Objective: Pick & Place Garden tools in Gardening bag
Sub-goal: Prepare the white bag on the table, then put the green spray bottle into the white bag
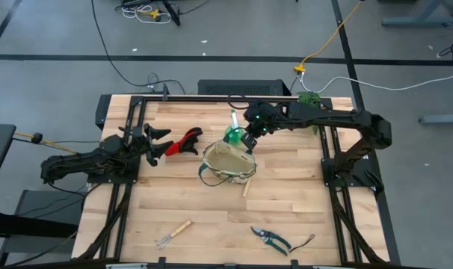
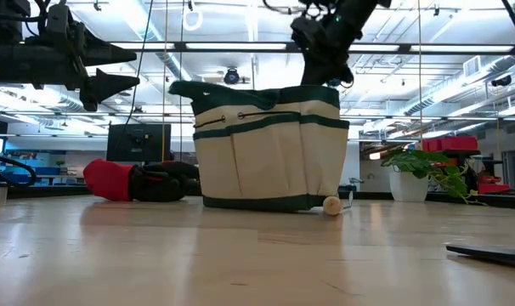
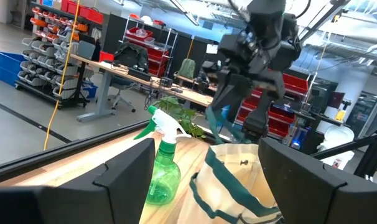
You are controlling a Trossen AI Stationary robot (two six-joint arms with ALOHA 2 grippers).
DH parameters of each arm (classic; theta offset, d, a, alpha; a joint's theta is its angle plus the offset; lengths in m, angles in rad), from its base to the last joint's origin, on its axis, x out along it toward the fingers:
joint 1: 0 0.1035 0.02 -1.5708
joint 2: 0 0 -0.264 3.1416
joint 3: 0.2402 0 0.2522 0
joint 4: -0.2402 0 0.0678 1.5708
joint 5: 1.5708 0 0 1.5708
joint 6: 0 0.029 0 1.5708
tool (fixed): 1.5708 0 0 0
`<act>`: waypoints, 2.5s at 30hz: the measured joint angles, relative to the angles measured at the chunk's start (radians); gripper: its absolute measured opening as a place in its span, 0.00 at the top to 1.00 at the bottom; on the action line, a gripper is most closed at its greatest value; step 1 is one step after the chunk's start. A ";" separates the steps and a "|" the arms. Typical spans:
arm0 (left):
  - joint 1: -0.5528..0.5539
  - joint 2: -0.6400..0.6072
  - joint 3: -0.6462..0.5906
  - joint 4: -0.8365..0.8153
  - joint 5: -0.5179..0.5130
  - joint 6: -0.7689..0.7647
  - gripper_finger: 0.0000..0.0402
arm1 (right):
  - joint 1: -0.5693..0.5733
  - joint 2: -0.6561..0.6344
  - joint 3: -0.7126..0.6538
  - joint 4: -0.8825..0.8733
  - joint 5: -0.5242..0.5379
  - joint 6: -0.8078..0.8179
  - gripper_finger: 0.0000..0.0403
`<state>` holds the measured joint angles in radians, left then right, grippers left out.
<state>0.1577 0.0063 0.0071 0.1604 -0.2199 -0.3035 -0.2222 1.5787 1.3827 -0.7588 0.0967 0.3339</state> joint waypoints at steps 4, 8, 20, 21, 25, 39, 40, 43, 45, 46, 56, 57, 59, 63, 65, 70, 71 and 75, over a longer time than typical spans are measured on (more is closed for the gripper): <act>0.000 0.000 0.000 0.000 0.000 0.000 0.27 | -0.022 0.000 -0.040 0.018 -0.011 0.003 1.00; 0.000 0.000 0.000 0.000 0.000 0.000 0.27 | -0.036 0.000 -0.063 0.020 -0.011 0.005 1.00; 0.000 0.000 0.000 0.000 0.000 0.000 0.27 | -0.046 0.000 -0.075 0.070 -0.054 -0.004 1.00; 0.000 0.000 0.000 0.000 0.000 0.000 0.27 | -0.046 0.000 -0.075 0.066 -0.053 -0.004 1.00; 0.000 0.000 0.000 0.000 0.000 0.000 0.27 | -0.046 0.000 -0.075 0.057 -0.053 -0.007 0.99; 0.000 0.000 0.000 0.000 0.000 0.000 0.27 | -0.053 0.000 -0.076 0.030 -0.027 -0.018 0.90; 0.000 0.000 0.000 0.000 0.000 0.000 0.27 | -0.053 0.000 -0.076 0.030 -0.027 -0.019 0.89; 0.000 0.000 0.000 0.000 0.000 0.000 0.27 | -0.053 0.000 -0.076 0.029 -0.027 -0.021 0.86; 0.000 0.000 0.000 0.000 0.000 0.000 0.27 | -0.053 0.001 -0.076 0.026 -0.027 -0.021 0.83; 0.000 0.000 0.000 0.000 0.000 0.000 0.27 | -0.053 0.001 -0.076 0.025 -0.028 -0.021 0.82; 0.000 0.000 0.000 0.000 0.000 0.000 0.27 | -0.059 0.001 -0.076 0.062 -0.010 -0.013 0.73; 0.000 0.000 0.000 0.000 0.000 0.000 0.27 | -0.059 0.001 -0.076 0.069 -0.008 -0.014 0.72; 0.000 0.000 0.000 0.000 0.000 0.000 0.27 | -0.060 0.001 -0.076 0.077 -0.008 -0.019 0.71; 0.000 0.000 0.000 0.000 0.000 0.000 0.27 | -0.066 0.001 -0.076 0.107 -0.007 -0.025 0.67; 0.000 0.000 0.000 0.000 0.000 0.000 0.27 | -0.067 0.001 -0.076 0.131 -0.007 -0.013 0.66; 0.000 0.000 0.000 0.000 0.000 0.000 0.27 | -0.068 0.001 -0.076 0.164 -0.007 -0.015 0.60; 0.000 0.000 0.000 0.000 0.000 0.000 0.27 | -0.068 0.001 -0.076 0.164 -0.007 -0.017 0.59; 0.000 0.000 0.000 0.000 0.000 0.000 0.27 | -0.068 0.001 -0.076 0.174 0.010 -0.007 0.53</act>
<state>0.1577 0.0063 0.0071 0.1604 -0.2199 -0.3038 -0.2897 1.5795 1.3067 -0.5848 0.1065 0.3266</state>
